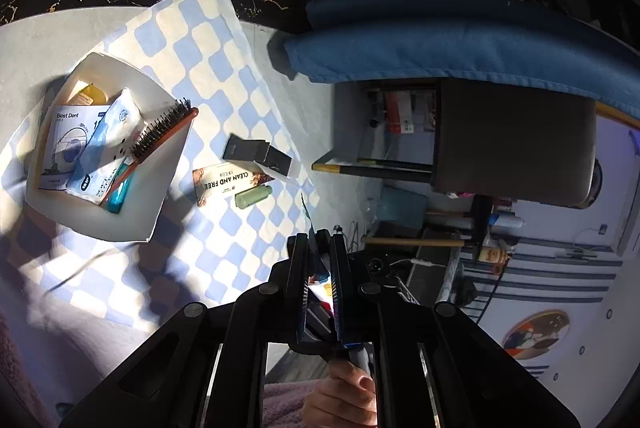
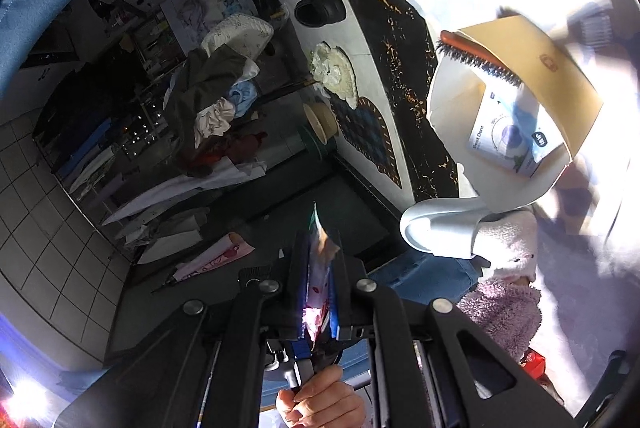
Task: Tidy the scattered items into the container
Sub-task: 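Lower the floral packet into the white box and open the left gripper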
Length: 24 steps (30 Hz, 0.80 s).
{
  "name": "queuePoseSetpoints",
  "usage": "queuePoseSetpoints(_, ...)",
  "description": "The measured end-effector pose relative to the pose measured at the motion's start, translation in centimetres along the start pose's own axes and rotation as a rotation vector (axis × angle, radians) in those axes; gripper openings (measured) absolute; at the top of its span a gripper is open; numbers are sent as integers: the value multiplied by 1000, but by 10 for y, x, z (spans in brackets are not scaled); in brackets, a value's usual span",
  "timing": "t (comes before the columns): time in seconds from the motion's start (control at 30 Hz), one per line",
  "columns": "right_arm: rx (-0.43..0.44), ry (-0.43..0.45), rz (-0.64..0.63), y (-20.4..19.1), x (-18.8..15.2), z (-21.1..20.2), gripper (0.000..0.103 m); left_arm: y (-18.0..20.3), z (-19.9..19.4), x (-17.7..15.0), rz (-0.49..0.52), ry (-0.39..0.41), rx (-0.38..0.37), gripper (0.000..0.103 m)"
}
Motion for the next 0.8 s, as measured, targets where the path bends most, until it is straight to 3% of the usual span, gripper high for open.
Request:
queuePoseSetpoints(0.13,-63,20,34,5,3,4,39,-7,-4,6,-23,23,-1,6)
queuePoseSetpoints(0.17,-85,22,43,8,6,6,51,-10,-7,8,-25,37,20,5)
queuePoseSetpoints(0.23,-81,22,59,12,9,9,65,-18,-12,14,-31,59,66,5)
queuePoseSetpoints(0.43,-98,23,39,18,12,12,65,-43,-20,25,-92,94,174,5)
queuePoseSetpoints(0.6,-113,29,50,27,14,10,65,-62,-15,27,-261,90,164,6)
queuePoseSetpoints(0.7,-121,43,64,30,18,4,65,-63,-17,29,-273,125,168,7)
queuePoseSetpoints(0.77,-126,67,73,32,21,-3,65,-62,-20,30,-269,156,171,22)
queuePoseSetpoints(0.8,-129,84,77,32,23,-7,65,-61,-20,29,-266,163,171,50)
Point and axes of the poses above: each gripper's, at about its wrist camera, not at the fingertips, and z roughly the way its jaws point, y to its right, x to its top, the point moved 4 cm from there along z, roughly the way its jaws point
